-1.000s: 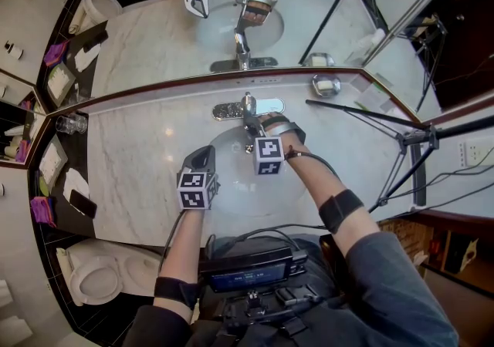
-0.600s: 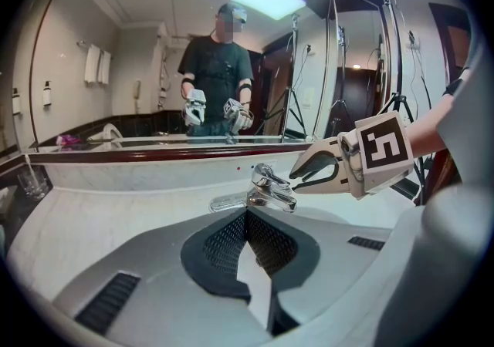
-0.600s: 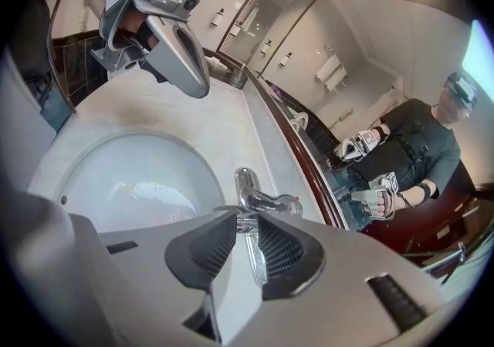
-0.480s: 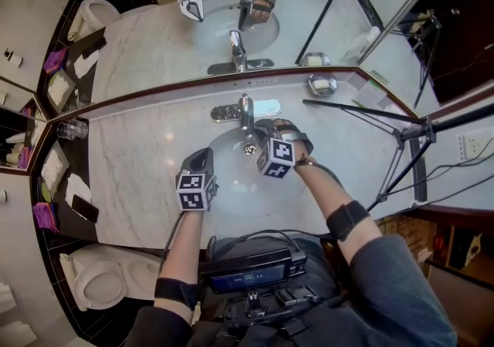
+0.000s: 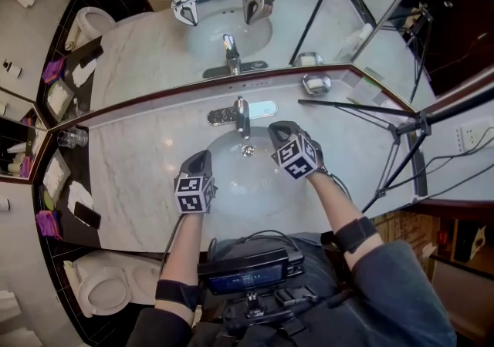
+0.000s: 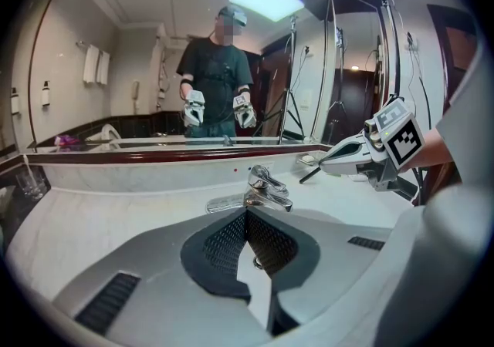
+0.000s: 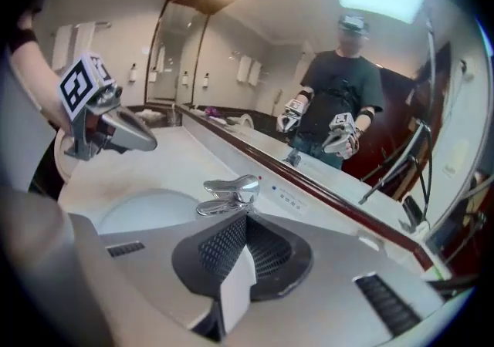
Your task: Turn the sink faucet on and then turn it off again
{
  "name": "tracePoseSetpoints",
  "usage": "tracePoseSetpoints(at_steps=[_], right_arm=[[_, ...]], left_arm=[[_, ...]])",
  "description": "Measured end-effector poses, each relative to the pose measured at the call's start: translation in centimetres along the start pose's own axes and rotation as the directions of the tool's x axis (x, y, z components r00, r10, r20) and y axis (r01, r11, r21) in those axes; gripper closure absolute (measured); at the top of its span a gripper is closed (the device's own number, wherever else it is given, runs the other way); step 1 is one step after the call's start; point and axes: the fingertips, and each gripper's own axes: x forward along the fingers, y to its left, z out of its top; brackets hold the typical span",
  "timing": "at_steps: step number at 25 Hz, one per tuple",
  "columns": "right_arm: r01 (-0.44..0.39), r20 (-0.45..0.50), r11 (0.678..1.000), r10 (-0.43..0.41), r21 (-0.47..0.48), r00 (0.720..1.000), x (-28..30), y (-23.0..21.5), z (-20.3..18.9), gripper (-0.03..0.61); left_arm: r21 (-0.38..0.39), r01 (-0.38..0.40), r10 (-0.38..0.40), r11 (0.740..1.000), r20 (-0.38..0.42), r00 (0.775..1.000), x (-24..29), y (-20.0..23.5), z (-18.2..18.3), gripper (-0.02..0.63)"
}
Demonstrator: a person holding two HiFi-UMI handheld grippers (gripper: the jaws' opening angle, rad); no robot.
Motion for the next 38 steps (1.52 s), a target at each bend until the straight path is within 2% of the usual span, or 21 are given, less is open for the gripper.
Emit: tracePoseSetpoints(at_steps=[3, 5, 13, 19, 25, 34, 37, 38], right_arm=[[0.001, 0.045, 0.976, -0.01, 0.216, 0.999, -1.8, -1.4, -0.8, 0.561], [0.003, 0.069, 0.949, -0.026, 0.314, 0.997, -2.5, -2.1, -1.9, 0.561], [0.009, 0.131, 0.863, -0.087, 0.504, 0.988, -5.4, -3.4, -4.3, 0.561], [0.016, 0.14, 0.833, -0.112, 0.554, 0.984, -6.6, -3.9, -5.1, 0.561], [0.021, 0.133, 0.828, -0.114, 0.56, 0.985, -6.7, -3.7, -5.8, 0.561], [0.013, 0.132, 0.826, -0.105, 0.563, 0.986, -6.4, -3.5, -6.0, 0.56], [0.016, 0.129, 0.826, -0.107, 0.563, 0.986, -6.4, -3.5, -6.0, 0.56], [0.017, 0.127, 0.826, -0.107, 0.563, 0.986, -6.4, -3.5, -6.1, 0.56]], left_arm=[[0.001, 0.0, 0.0, 1.0, 0.003, 1.0, -0.1, -0.1, 0.0, 0.611], [-0.002, 0.002, -0.002, 1.0, 0.007, 1.0, -0.2, -0.1, 0.0, 0.611], [-0.025, 0.002, -0.002, 1.0, 0.027, 1.0, -0.6, 0.0, 0.2, 0.611], [-0.052, 0.011, -0.009, 0.999, 0.042, 0.999, -1.1, 0.0, 0.3, 0.611], [-0.11, 0.008, -0.003, 0.994, 0.045, 0.999, -1.3, 0.5, -0.1, 0.611], [-0.103, 0.019, -0.012, 0.995, 0.064, 0.998, -0.9, 0.3, 0.2, 0.609], [-0.065, 0.026, -0.022, 0.998, 0.058, 0.998, -0.5, -0.1, 0.3, 0.609], [-0.042, 0.031, -0.029, 0.999, 0.053, 0.998, -0.3, -0.3, 0.3, 0.588]])
